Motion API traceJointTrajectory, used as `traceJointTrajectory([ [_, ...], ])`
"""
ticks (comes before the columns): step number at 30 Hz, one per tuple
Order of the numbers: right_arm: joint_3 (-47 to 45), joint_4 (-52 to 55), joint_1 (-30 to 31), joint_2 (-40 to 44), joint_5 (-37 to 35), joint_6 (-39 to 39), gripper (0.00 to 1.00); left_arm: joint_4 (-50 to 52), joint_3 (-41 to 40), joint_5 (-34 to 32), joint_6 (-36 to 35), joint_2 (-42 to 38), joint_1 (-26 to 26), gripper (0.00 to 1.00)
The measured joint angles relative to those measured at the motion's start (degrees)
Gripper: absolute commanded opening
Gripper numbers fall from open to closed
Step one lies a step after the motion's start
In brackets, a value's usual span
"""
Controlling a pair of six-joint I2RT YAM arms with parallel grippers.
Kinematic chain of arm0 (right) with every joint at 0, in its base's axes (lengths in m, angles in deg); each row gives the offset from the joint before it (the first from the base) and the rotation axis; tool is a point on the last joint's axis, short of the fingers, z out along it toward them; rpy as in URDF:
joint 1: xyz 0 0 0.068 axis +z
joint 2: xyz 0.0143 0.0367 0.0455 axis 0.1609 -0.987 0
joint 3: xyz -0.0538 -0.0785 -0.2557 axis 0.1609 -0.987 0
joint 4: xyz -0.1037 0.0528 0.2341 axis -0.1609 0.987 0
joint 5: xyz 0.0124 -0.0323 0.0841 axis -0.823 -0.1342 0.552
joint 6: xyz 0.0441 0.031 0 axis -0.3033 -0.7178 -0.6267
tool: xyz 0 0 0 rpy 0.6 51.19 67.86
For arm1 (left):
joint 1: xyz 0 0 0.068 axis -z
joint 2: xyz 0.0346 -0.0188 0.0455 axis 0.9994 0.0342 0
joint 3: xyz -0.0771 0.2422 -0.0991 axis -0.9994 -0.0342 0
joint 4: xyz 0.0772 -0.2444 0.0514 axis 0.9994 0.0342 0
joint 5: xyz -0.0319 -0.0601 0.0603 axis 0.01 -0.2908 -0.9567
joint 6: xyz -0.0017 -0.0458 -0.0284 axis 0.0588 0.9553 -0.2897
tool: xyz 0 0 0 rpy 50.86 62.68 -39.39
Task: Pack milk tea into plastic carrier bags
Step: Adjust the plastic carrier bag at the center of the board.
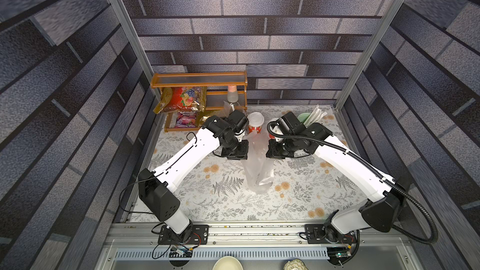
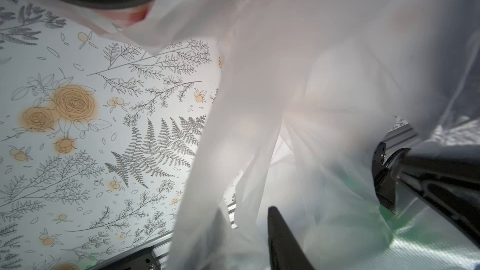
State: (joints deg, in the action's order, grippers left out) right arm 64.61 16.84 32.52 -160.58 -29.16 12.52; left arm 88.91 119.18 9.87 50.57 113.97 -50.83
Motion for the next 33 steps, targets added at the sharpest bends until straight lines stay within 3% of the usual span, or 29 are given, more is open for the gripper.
traceJointTrajectory([
  [2,0.0,0.0,0.0,0.0,0.0,-0.3,0.00,0.1,0.0,-0.4,-0.2,-0.6,-0.9,0.09],
  [6,-0.2,-0.7,0.0,0.0,0.2,-1.5,0.00,-0.2,-0.4,-0.3,-0.3,-3.1,-2.8,0.04],
  [14,-1.6,-2.6,0.0,0.0,1.0,-3.1,0.01,-2.3,-4.9,1.2,-0.3,-9.2,-6.9,0.04],
  [20,-1.6,-2.5,0.0,0.0,0.9,-3.1,0.03,-6.6,-11.3,3.7,-0.2,-9.6,-6.9,0.06],
  [22,-1.6,-2.5,0.0,0.0,0.6,-3.1,0.07,-7.9,-11.6,4.2,-0.2,-9.6,-6.5,0.06],
  [28,-0.6,-0.5,0.0,0.0,-0.8,-1.9,0.40,-11.1,-12.0,5.1,0.2,-9.6,-5.9,0.06],
  [33,4.0,2.4,-0.1,0.1,-3.2,-0.3,0.52,-12.7,-12.1,5.7,0.2,-9.6,-5.1,0.06],
])
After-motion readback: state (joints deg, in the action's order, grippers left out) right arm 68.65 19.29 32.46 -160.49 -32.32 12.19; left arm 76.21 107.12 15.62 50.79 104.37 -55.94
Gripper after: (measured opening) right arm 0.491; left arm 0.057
